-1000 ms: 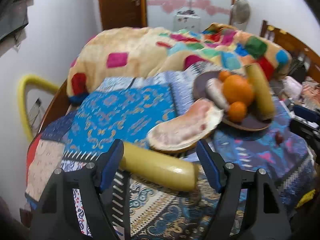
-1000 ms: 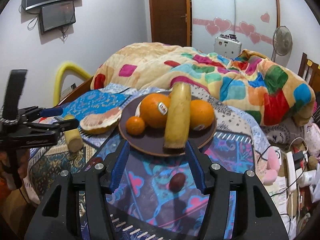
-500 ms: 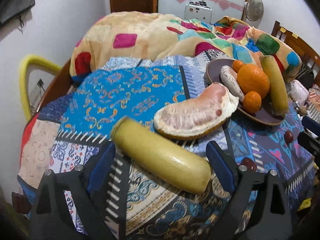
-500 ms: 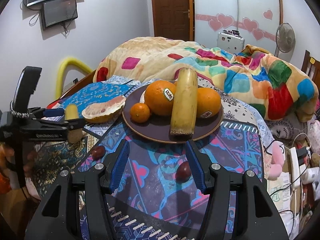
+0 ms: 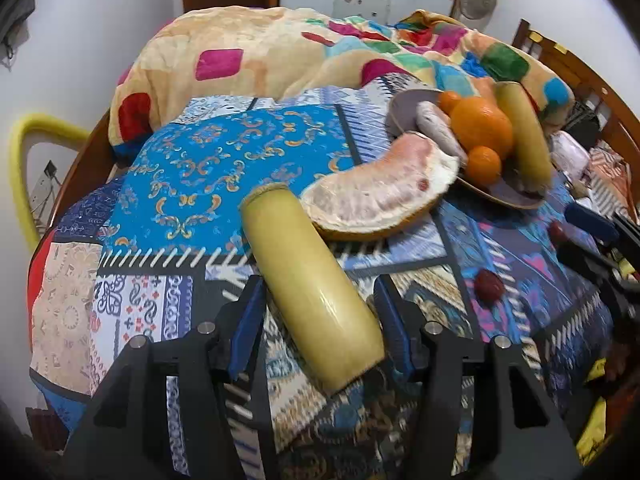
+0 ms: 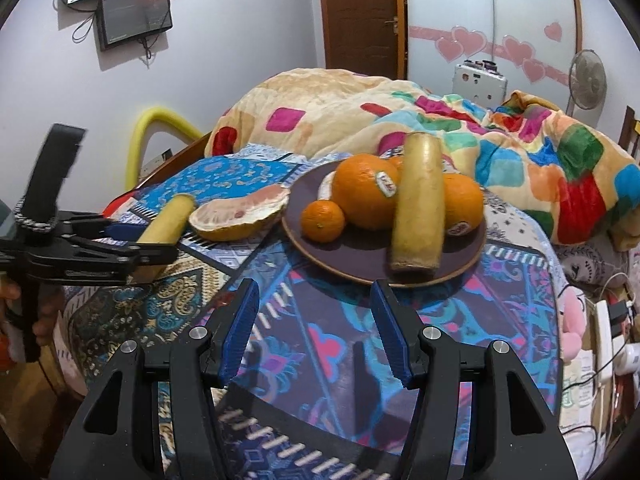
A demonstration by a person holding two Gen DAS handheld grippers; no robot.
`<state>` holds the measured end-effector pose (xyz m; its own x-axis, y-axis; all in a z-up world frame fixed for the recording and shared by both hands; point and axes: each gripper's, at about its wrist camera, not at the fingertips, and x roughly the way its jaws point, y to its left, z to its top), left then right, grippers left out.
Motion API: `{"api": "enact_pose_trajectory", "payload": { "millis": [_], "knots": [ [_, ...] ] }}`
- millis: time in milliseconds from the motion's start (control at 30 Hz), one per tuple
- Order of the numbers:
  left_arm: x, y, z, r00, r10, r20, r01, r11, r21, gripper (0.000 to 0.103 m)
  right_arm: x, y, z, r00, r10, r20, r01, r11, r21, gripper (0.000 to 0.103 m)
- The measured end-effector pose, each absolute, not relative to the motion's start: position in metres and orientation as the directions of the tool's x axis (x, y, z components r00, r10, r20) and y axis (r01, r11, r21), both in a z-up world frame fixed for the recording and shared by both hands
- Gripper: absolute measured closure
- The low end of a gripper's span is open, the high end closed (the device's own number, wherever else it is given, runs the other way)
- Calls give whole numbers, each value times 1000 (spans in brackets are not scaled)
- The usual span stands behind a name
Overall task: Organize fruits
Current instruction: 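Grasp the second yellow gourd on the cloth with the left gripper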
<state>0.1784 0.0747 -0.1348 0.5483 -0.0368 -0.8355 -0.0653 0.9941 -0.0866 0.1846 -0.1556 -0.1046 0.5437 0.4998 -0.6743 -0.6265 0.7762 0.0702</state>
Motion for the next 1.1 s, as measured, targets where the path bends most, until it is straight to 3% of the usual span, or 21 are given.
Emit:
{"api": "enact_pose_trajectory", "payload": {
  "millis": [133, 367, 700, 1100],
  "knots": [
    [182, 89, -138, 558, -78, -826, -72, 987, -141, 53, 186, -140, -107, 517, 511, -686, -648, 758, 76, 49],
    [162, 105, -135, 579, -72, -812, -45, 992, -120, 65, 192, -105, -114, 455, 522, -722, -688, 721, 88, 49],
    [143, 137, -135, 606, -27, -795, -73, 993, -89, 65, 208, -60, -123, 399, 495, -772, -715, 695, 76, 49],
    [139, 144, -139, 619, -79, -781, -33, 991, -127, 65, 224, -37, -131, 350, 477, -806, -693, 711, 120, 46]
  ]
}}
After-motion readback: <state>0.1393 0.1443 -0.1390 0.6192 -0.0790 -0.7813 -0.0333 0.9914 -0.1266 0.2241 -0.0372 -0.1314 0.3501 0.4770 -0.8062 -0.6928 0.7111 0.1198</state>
